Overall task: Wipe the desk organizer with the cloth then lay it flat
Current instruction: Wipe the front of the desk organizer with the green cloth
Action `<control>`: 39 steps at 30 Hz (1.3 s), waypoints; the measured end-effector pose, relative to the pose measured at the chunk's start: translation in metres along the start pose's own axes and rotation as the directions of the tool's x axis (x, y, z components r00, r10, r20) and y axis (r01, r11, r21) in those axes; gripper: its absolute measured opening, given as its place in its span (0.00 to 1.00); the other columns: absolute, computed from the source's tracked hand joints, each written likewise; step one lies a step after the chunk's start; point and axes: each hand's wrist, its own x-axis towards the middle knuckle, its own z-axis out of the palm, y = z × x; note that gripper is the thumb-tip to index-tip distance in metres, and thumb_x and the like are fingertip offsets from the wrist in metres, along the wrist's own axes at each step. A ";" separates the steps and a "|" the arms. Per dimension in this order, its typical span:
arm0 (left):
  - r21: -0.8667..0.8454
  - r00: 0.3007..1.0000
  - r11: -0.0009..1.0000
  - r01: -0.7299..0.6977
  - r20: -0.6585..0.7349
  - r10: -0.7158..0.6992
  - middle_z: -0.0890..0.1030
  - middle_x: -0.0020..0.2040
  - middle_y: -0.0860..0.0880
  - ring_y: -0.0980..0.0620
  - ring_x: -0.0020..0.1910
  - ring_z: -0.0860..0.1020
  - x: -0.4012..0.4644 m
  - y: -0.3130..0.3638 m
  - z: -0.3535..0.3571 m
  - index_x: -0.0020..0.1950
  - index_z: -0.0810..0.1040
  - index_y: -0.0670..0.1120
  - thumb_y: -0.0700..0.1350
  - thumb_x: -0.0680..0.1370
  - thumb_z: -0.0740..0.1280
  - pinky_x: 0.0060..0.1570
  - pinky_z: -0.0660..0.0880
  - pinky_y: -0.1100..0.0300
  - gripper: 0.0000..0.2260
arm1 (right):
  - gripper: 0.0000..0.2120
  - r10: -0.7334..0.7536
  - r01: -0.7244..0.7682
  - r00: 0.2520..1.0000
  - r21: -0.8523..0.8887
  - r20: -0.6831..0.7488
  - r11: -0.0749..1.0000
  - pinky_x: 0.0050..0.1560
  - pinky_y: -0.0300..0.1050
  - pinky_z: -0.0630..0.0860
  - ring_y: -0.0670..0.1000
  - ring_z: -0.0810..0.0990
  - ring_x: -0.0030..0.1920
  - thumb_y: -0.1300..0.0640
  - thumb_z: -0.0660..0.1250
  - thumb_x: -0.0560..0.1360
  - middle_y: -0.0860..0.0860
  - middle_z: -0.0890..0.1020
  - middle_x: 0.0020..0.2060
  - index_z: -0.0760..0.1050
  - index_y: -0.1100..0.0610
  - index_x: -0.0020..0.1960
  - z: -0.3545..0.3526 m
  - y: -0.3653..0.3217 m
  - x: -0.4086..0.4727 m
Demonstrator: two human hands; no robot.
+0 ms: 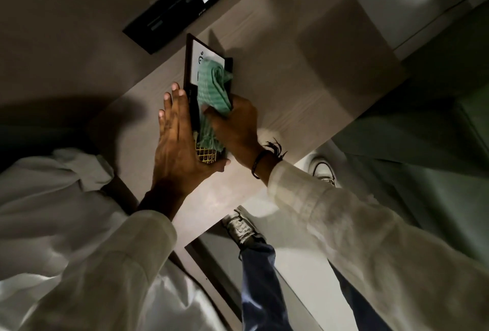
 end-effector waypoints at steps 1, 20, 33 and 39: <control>-0.002 1.000 1.000 0.003 0.006 -0.003 0.46 0.84 0.39 0.39 0.83 0.44 0.000 0.000 0.000 0.83 0.44 0.38 0.69 0.62 0.78 0.81 0.43 0.45 0.66 | 0.08 0.023 -0.023 1.000 -0.013 0.009 1.000 0.46 0.43 0.85 0.54 0.88 0.45 0.61 0.73 0.73 0.57 0.89 0.46 0.85 0.61 0.52 -0.003 0.003 0.000; 0.033 1.000 0.999 -0.005 0.030 0.004 0.44 0.83 0.38 0.40 0.83 0.43 0.000 0.006 -0.007 0.83 0.43 0.36 0.66 0.61 0.80 0.81 0.44 0.44 0.68 | 0.16 0.333 -0.377 0.897 0.108 0.291 0.920 0.59 0.57 0.83 0.59 0.86 0.54 0.66 0.73 0.73 0.62 0.86 0.56 0.81 0.62 0.60 -0.037 -0.007 0.010; 0.049 1.000 0.999 0.004 0.024 -0.005 0.36 0.83 0.49 0.45 0.83 0.40 0.001 0.006 -0.006 0.83 0.37 0.44 0.62 0.61 0.81 0.80 0.39 0.52 0.68 | 0.15 0.118 -0.033 0.990 -0.675 0.080 0.737 0.50 0.51 0.79 0.63 0.83 0.52 0.57 0.71 0.75 0.64 0.84 0.50 0.80 0.67 0.57 -0.180 -0.015 0.108; -0.019 0.996 0.996 0.091 -0.026 -0.091 0.44 0.84 0.42 0.41 0.83 0.44 -0.009 0.018 -0.015 0.83 0.42 0.40 0.64 0.76 0.69 0.81 0.45 0.45 0.51 | 0.17 -0.218 0.279 0.960 -0.631 0.174 0.724 0.56 0.49 0.78 0.60 0.84 0.52 0.46 0.65 0.75 0.58 0.86 0.49 0.81 0.60 0.51 -0.130 -0.049 0.099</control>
